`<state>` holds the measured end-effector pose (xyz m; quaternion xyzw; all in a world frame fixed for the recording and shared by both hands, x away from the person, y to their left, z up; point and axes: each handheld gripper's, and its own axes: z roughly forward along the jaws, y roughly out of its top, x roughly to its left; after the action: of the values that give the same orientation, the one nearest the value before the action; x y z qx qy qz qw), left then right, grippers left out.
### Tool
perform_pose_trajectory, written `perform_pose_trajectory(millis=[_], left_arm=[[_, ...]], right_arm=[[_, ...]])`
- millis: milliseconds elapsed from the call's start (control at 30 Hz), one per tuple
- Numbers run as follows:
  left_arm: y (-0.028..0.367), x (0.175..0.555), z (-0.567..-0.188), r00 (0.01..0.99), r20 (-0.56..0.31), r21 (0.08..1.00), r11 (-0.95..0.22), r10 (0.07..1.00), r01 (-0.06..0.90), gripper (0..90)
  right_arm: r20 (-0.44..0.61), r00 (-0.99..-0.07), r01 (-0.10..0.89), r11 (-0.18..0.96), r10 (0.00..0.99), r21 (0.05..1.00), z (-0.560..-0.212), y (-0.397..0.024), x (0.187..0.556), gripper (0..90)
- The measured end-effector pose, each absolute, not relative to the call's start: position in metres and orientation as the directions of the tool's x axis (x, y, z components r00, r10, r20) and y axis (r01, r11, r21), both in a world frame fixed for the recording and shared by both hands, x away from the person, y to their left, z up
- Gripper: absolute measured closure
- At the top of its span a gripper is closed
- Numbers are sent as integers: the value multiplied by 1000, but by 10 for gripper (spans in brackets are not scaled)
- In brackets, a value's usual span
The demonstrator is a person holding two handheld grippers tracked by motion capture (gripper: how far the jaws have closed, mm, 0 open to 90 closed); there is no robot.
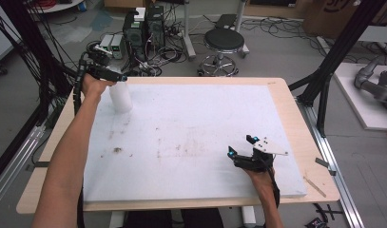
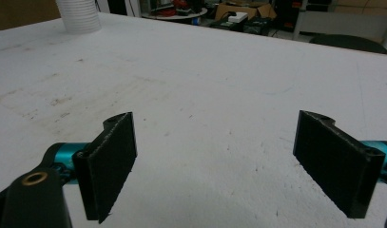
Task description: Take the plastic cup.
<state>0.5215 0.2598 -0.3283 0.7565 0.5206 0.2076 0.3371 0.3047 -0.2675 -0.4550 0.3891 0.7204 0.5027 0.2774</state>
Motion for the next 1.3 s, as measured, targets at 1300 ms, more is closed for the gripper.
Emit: perform_pose_trajectory(millis=[1300], left_arm=[[261,483,-230,434,18,845,-246,901,475,371]], right_arm=[[-1,-545,288,188,839,939,-455,-268,305,145]])
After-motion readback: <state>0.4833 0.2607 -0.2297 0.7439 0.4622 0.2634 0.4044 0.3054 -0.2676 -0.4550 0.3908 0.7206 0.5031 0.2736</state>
